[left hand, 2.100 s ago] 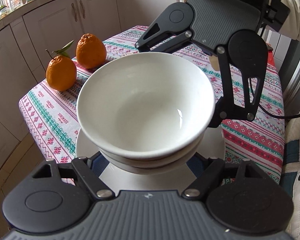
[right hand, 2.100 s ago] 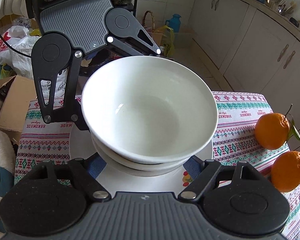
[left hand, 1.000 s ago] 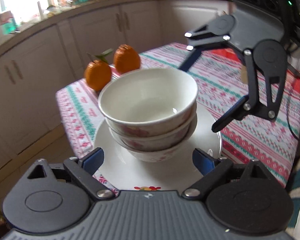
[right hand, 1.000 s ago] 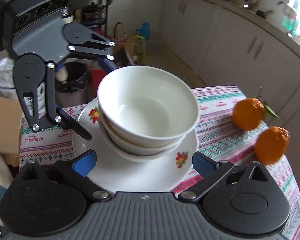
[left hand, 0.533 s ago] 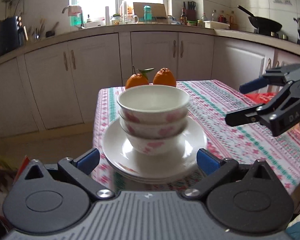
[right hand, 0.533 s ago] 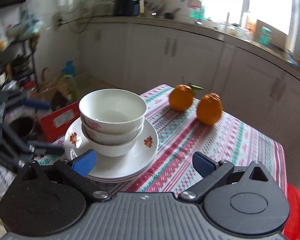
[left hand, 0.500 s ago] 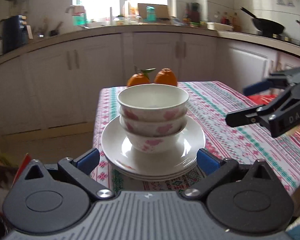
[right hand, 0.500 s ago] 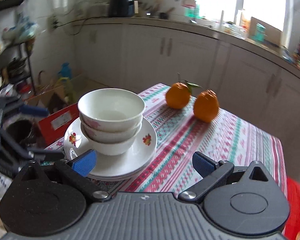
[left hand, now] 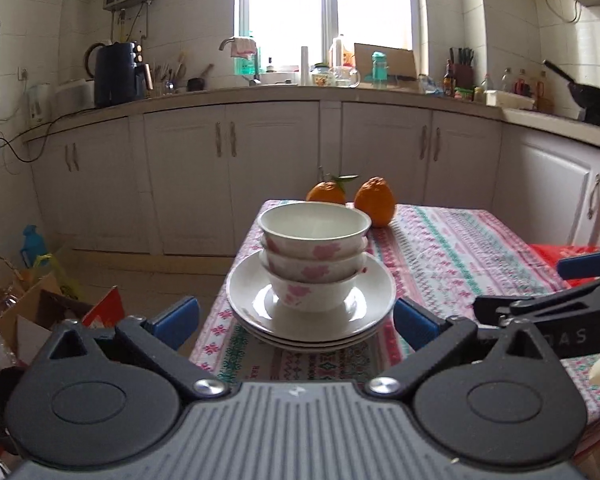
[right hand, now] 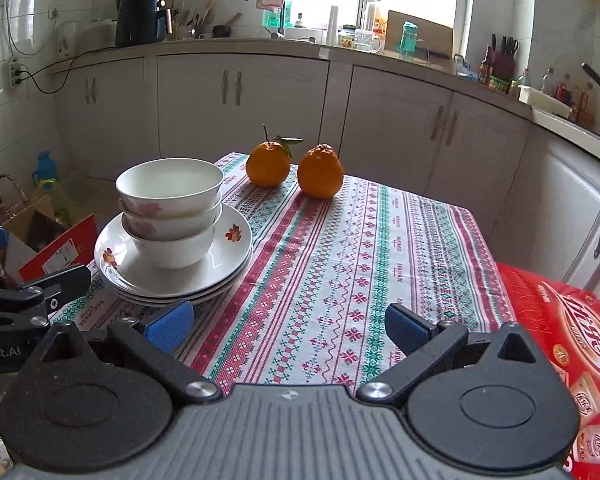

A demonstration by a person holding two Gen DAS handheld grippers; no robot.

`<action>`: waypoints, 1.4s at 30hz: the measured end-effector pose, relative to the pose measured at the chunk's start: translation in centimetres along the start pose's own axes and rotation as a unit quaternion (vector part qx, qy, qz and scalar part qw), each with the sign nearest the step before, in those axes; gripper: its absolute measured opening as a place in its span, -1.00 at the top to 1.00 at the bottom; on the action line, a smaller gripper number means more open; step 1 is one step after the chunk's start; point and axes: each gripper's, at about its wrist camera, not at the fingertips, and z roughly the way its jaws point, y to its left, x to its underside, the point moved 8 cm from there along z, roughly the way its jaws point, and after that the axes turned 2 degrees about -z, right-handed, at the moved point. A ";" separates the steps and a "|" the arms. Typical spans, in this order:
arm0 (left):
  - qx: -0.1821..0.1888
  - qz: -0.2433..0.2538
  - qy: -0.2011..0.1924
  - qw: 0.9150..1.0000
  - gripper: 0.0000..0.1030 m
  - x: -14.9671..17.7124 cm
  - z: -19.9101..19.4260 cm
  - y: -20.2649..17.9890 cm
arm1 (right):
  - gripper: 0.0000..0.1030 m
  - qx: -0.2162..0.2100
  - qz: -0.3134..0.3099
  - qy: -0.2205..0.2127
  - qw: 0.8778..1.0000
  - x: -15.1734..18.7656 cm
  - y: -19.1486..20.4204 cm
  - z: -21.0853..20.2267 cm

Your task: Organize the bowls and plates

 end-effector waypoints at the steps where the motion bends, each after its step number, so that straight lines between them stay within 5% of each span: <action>1: 0.002 -0.003 -0.001 1.000 -0.99 0.0 -0.3 -0.1 | -1.00 0.000 0.002 -0.002 1.000 0.1 0.0 -0.3; 42: -0.027 -0.027 0.037 0.999 -0.99 0.5 -0.8 -0.2 | -1.00 0.025 0.020 -0.015 0.999 0.5 -0.4 -1.7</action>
